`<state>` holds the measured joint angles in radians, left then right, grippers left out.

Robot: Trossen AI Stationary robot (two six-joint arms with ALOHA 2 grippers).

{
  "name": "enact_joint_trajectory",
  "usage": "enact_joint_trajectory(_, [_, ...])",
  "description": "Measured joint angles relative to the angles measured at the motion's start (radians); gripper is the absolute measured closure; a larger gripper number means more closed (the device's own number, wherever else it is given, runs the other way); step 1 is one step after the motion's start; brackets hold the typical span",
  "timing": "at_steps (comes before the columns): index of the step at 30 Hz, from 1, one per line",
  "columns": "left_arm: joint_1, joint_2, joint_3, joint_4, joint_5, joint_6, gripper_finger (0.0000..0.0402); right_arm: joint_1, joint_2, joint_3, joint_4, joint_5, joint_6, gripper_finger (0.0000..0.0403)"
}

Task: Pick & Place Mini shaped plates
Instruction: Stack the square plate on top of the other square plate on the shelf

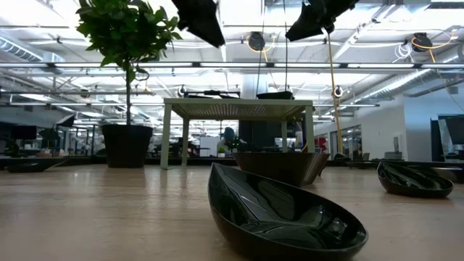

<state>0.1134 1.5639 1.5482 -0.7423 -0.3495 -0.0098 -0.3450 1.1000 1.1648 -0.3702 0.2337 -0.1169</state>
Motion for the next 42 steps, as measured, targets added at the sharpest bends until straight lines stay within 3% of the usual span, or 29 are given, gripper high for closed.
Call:
enact_joint_trajectory(14, [-0.001,-0.147,0.0,-0.209,0.012,-0.213,0.0279,0.0,0.0,0.0,0.045,-0.003,0.006,0.0261])
enact_joint_trajectory(28, [-0.001,-0.16,0.0,-0.254,0.018,-0.233,0.0279,0.0,0.0,0.0,0.053,-0.207,0.355,0.0261])
enact_joint_trajectory(42, [-0.001,-0.158,0.0,-0.251,0.059,-0.293,0.0279,0.0,0.019,0.0,0.077,-0.241,0.574,0.0261])
